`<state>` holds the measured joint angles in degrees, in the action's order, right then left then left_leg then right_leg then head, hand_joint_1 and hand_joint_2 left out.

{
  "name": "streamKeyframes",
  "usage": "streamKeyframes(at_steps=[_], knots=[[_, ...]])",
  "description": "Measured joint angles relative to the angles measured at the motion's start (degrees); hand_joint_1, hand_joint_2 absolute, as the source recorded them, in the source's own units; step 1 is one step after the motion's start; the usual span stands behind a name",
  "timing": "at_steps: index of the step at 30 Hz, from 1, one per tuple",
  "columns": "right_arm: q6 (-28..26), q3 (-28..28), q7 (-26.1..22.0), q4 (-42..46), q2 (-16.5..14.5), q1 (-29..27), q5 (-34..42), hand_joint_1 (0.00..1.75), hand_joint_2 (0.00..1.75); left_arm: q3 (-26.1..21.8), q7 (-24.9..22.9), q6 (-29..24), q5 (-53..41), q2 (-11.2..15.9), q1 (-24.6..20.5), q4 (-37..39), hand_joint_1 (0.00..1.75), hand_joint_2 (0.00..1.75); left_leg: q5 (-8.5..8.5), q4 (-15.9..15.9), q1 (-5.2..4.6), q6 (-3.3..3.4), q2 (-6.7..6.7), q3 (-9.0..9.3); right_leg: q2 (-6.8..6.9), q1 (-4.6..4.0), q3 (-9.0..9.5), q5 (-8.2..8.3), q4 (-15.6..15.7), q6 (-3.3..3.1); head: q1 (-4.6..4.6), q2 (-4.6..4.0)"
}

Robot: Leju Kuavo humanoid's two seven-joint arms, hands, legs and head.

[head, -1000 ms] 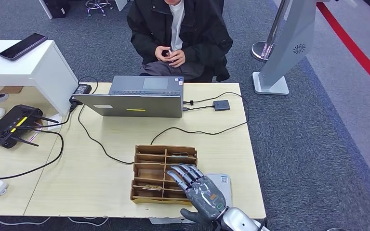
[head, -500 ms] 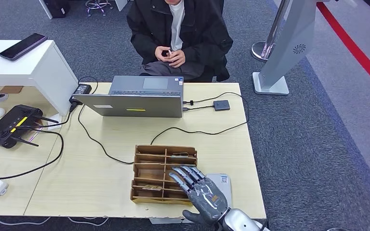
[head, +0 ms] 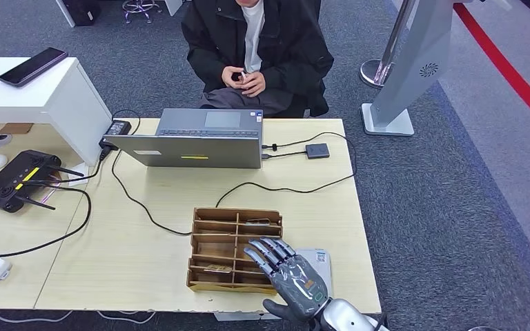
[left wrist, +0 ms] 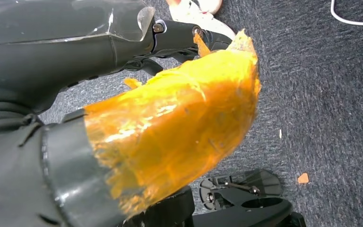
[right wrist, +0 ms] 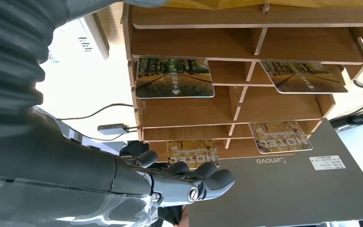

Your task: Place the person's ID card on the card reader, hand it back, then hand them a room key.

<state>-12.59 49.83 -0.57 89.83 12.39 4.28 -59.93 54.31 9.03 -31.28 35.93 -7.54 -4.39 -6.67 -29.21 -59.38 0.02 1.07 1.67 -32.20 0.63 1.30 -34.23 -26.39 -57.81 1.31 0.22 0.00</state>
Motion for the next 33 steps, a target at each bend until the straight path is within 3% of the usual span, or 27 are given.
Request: streamKeyframes(at_steps=[11, 22, 33], knots=[[-0.1, -0.2, 0.0, 0.0, 0.4, 0.0, -0.2, 0.41, 1.75, 0.0, 0.0, -0.1, 0.6, 0.3, 0.0, 0.0, 0.0, 0.0, 0.0, 0.0, 0.0, 0.0, 0.0, 0.0, 0.0, 0.0, 0.0, 0.0, 0.0, 0.0, -0.01, 0.0], [-0.1, -0.2, 0.0, -0.2, 0.4, 0.0, -0.2, 0.37, 1.75, 0.0, 0.0, -0.2, 1.6, 0.4, 0.0, 0.0, 0.0, 0.0, 0.0, 0.0, 0.0, 0.0, 0.0, -0.01, 0.0, 0.0, 0.0, 0.0, 0.0, 0.0, 0.0, 0.0], [-0.1, -0.3, 0.1, -1.1, 0.4, 0.2, -0.6, 0.45, 1.75, 0.0, 0.2, -0.5, 2.2, 0.7, 0.0, 0.0, 0.0, 0.0, 0.0, 0.0, 0.0, 0.0, 0.0, -0.01, 0.0, 0.0, 0.0, 0.0, 0.0, 0.0, 0.0, 0.0]])
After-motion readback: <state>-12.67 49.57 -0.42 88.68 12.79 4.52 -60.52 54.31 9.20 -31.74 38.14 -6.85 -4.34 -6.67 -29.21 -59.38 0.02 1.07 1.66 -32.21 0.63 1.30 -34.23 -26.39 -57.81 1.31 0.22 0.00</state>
